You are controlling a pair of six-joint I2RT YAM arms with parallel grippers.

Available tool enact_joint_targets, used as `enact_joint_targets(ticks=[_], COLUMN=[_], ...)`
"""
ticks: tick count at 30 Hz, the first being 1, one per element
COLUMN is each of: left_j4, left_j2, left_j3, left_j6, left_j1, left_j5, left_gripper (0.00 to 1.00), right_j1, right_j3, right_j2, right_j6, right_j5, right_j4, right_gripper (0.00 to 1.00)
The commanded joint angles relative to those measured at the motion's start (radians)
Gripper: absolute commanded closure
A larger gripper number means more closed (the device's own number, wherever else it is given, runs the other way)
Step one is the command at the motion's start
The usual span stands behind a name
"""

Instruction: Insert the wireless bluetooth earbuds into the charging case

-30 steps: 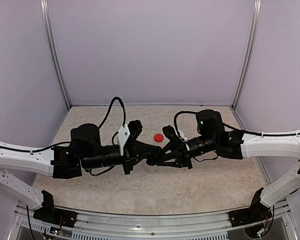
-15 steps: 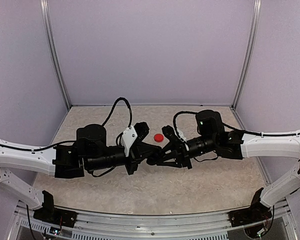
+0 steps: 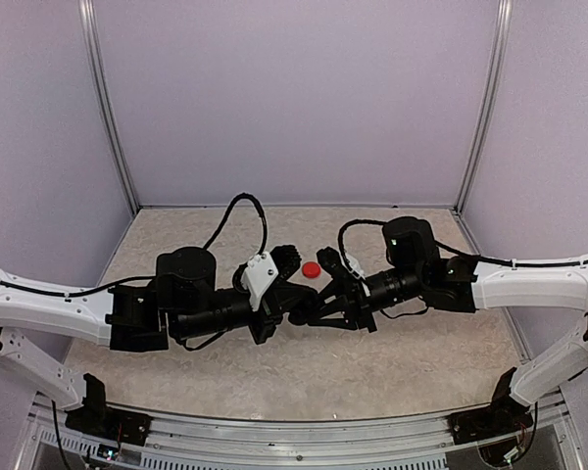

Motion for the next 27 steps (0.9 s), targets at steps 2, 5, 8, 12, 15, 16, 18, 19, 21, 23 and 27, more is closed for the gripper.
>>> enact_joint_targets(ticks=[2,5,8,12,15,16,18,19,21,23,27], left_j4=[-0.072,-0.083,-0.087,-0.09,-0.089,-0.089,-0.094,-0.098,-0.102,-0.105,-0.111], left_j2=[-0.015,-0.019,-0.023,-0.021,-0.016,-0.013,-0.001,0.004,0.015,0.025,0.03], left_j3=[-0.001,-0.003,-0.004,0.0,0.009,0.011,0.02,0.022,0.028,0.029,0.036], left_j6=[0.03,0.031,0.033,0.041,0.053,0.059,0.073,0.077,0.084,0.091,0.094], left_j1=[-0.009,-0.009,-0.01,-0.015,-0.027,-0.032,-0.041,-0.046,-0.052,-0.055,-0.058], left_j5=[-0.019,-0.021,-0.02,-0.041,-0.042,-0.042,-0.042,-0.041,-0.042,-0.037,-0.017], left_gripper=[1.0,1.0,1.0,1.0,1.0,1.0,1.0,1.0,1.0,1.0,1.0], right_j1=[0.006,-0.001,-0.012,-0.018,-0.017,-0.017,-0.017,-0.017,-0.017,-0.017,-0.019], right_j3=[-0.005,-0.012,-0.014,-0.011,-0.007,-0.005,0.002,0.003,0.003,0.004,0.004], right_j2=[-0.041,-0.046,-0.048,-0.046,-0.035,-0.03,-0.023,-0.022,-0.02,-0.02,-0.022], right_j6=[0.023,0.041,0.063,0.076,0.082,0.085,0.09,0.093,0.096,0.096,0.099], right_j5=[-0.019,-0.026,-0.04,-0.055,-0.062,-0.065,-0.073,-0.073,-0.072,-0.072,-0.065], right_j4=[0.071,0.088,0.104,0.115,0.114,0.115,0.115,0.115,0.116,0.118,0.118], right_gripper=[1.0,1.0,1.0,1.0,1.0,1.0,1.0,1.0,1.0,1.0,1.0])
